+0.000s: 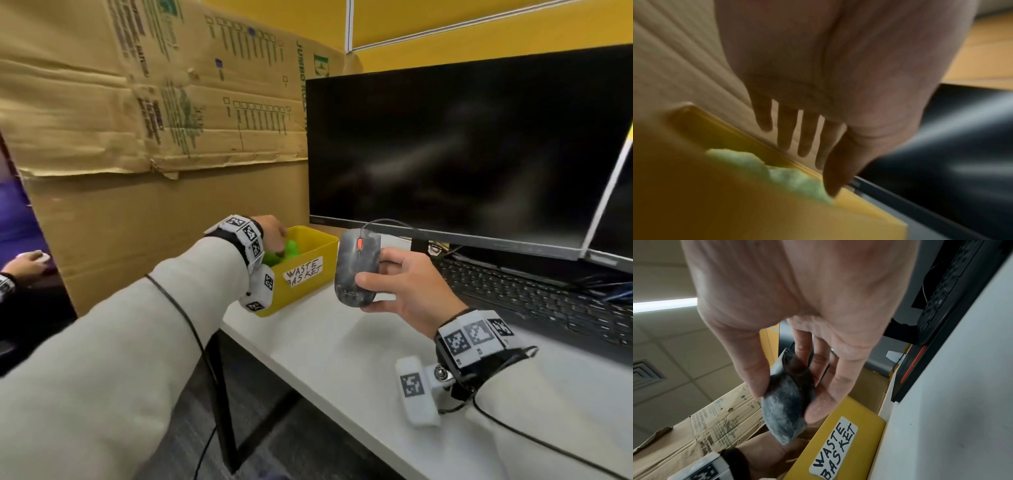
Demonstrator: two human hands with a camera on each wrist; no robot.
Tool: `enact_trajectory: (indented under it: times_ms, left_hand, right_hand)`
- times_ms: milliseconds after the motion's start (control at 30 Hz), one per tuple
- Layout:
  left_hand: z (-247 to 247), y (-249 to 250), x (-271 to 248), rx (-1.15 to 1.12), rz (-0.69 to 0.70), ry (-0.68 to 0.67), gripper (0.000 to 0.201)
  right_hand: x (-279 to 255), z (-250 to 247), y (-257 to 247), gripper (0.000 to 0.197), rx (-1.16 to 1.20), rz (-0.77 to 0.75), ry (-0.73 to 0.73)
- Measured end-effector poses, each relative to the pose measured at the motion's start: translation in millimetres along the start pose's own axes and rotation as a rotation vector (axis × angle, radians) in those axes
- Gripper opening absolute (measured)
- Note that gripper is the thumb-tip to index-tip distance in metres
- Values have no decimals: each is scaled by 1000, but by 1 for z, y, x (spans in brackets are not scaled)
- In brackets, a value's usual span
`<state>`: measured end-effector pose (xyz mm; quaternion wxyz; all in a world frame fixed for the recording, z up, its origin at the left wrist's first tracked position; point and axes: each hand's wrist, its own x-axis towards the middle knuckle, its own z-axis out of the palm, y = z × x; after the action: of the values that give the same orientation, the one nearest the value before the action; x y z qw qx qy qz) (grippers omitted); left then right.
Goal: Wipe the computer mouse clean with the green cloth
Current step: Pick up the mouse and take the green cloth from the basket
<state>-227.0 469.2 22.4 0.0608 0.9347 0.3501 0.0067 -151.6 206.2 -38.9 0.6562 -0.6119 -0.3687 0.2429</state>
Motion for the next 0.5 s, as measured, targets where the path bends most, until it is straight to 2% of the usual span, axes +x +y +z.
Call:
enact_trajectory:
  times_ms: [100, 200, 233, 367, 500]
  left_hand:
    - [4, 1, 10, 164, -27, -59, 54]
    - [4, 1, 15, 195, -40, -20, 30]
    - [2, 2, 16, 131, -50, 17, 31]
    - [-17, 5, 7, -73, -78, 206, 60]
    - [-38, 14, -8, -162, -114, 406, 71]
  right_hand:
    - [0, -3, 2, 29, -16, -6, 7]
    - [-2, -8, 1, 30, -16, -12, 22]
    - [-3, -9, 1, 30, -19, -16, 25]
    - [-4, -14, 0, 31, -35, -22, 51]
    - [-8, -20, -2, 29, -50, -18, 94]
